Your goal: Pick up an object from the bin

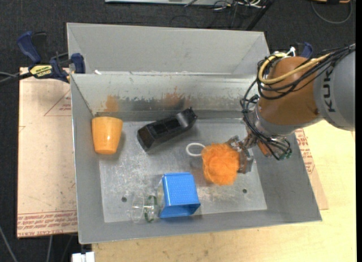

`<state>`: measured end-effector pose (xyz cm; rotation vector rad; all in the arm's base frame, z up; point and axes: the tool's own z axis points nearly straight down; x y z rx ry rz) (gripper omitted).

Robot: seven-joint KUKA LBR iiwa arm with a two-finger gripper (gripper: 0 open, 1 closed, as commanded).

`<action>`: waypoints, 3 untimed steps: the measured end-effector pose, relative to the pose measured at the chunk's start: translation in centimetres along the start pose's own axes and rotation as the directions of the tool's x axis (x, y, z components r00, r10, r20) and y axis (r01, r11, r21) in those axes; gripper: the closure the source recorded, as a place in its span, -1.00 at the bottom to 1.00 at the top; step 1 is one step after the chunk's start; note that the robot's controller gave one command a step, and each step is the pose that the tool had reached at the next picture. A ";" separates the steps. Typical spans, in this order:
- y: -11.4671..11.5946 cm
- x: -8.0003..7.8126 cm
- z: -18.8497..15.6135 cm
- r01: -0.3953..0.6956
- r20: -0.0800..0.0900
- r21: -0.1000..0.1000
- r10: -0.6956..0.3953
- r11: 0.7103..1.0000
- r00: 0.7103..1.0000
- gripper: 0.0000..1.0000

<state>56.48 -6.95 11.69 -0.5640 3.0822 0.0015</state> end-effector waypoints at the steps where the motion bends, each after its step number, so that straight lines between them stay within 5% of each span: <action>1: -0.5 -0.9 -4.0 0.013 0.012 0.007 -0.013 1.000 1.000 1.00; 2: 2.2 -0.5 -6.6 -0.039 -0.001 0.000 0.039 0.999 0.999 1.00; 3: 3.5 -1.5 -14.3 0.010 0.016 0.007 -0.010 1.000 1.000 1.00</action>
Offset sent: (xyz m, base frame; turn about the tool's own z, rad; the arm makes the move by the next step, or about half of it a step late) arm -0.0121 0.0469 0.0960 0.0687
